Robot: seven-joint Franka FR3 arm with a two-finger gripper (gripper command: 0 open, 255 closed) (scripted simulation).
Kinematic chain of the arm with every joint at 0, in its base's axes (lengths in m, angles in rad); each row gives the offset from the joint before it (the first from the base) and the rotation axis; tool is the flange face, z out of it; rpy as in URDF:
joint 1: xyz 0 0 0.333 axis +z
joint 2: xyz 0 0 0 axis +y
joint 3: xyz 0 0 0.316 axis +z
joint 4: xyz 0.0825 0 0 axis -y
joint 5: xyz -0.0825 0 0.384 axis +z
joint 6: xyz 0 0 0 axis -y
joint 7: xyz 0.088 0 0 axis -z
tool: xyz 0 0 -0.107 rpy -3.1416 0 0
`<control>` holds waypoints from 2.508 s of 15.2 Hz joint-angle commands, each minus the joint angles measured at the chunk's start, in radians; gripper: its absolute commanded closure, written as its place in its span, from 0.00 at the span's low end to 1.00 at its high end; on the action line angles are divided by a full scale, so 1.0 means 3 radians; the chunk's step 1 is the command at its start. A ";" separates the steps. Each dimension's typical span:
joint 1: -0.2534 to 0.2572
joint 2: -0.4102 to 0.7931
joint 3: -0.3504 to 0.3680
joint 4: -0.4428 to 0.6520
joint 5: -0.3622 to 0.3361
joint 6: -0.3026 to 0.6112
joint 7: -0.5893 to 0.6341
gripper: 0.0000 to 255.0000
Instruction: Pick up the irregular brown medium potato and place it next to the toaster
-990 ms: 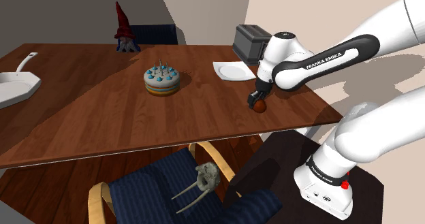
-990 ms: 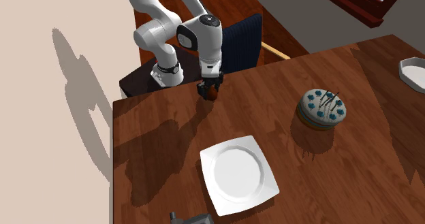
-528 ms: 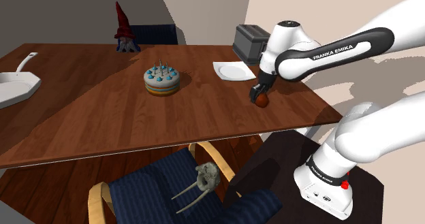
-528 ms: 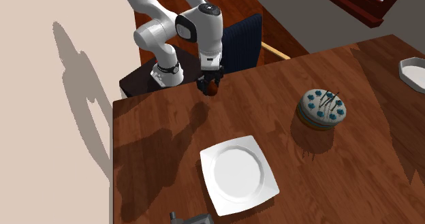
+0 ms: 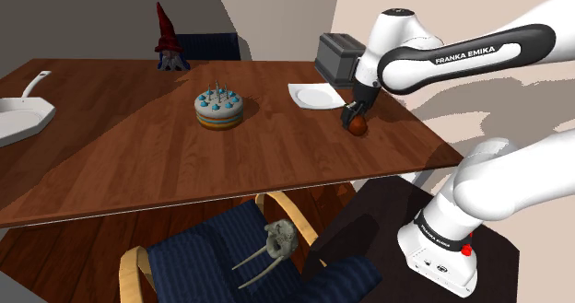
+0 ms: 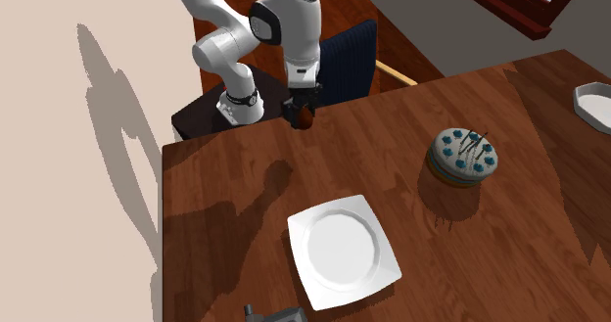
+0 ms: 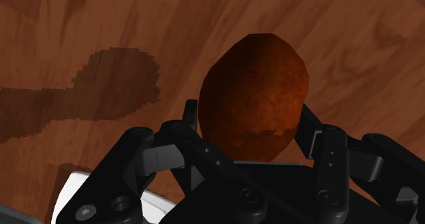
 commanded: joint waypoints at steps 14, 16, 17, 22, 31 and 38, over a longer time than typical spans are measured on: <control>0.0028 -0.0216 0.0024 0.0549 0.0066 -0.0765 -0.0074 1.00; 0.0030 -0.0227 0.0028 0.0632 0.0072 -0.0858 -0.0083 1.00; 0.0031 -0.0231 0.0029 0.0674 0.0075 -0.0904 -0.0088 1.00; 0.0035 -0.0237 0.0037 0.0894 0.0089 -0.1129 -0.0109 1.00; 0.0039 -0.0200 0.0051 0.1321 0.0109 -0.1518 -0.0145 1.00; -0.0004 -0.0044 -0.0073 0.1616 0.0056 -0.1638 -0.0306 1.00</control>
